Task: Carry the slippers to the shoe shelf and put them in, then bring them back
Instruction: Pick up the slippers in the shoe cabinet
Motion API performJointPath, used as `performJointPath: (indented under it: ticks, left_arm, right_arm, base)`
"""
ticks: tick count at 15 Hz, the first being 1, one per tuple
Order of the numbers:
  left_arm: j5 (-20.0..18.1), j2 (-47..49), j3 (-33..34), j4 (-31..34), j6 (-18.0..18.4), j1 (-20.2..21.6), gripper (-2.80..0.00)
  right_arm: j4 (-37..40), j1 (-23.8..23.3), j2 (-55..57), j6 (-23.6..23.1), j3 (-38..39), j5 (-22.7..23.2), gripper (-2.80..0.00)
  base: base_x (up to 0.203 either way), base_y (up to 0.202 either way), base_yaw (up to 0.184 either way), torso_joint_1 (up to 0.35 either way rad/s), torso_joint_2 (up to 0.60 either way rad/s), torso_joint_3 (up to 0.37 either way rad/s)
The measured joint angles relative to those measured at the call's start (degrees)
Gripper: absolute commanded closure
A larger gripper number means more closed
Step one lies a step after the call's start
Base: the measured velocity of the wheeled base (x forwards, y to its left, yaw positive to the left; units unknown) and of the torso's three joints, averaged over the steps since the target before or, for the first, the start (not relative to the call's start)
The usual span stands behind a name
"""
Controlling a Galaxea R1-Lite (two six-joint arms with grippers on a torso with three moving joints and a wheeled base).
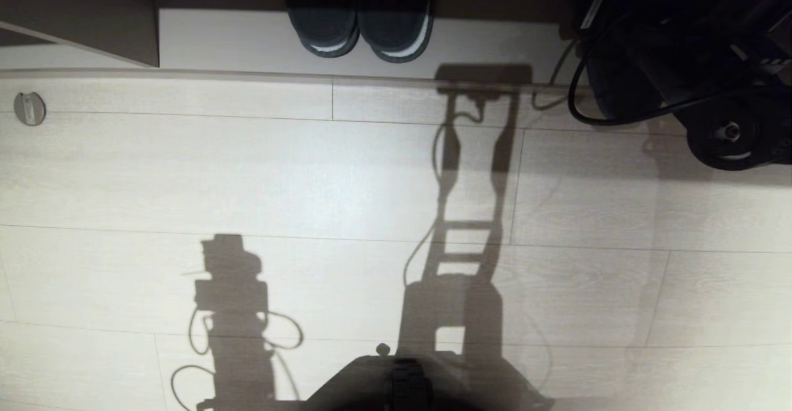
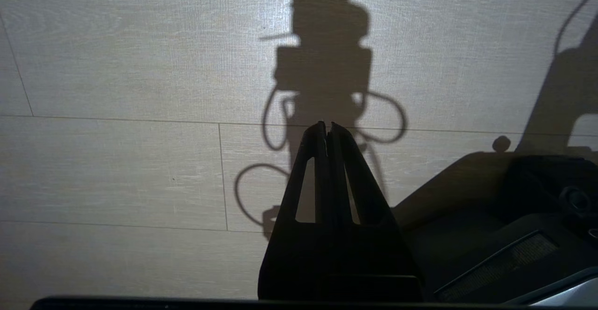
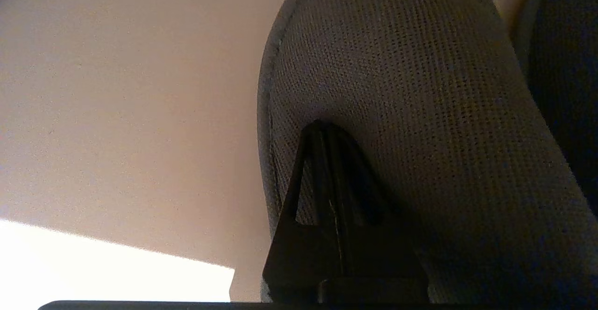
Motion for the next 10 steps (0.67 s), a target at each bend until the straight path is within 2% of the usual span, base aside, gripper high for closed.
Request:
performJointPath:
  ticks: [4,10]
  left_arm:
    - [0.0,0.0,0.0,0.0,0.0,0.0,0.00]
    - [0.0,0.0,0.0,0.0,0.1,0.0,0.00]
  right_arm:
    - [2.7,0.6,-4.1,4.0,3.9,0.2,0.00]
    - [2.7,1.1,-9.9,4.8,10.2,0.8,0.00]
  base:
    - [0.000,0.000,0.000,0.000,0.00,0.000]
    - [0.000,0.000,0.000,0.000,0.00,0.000]
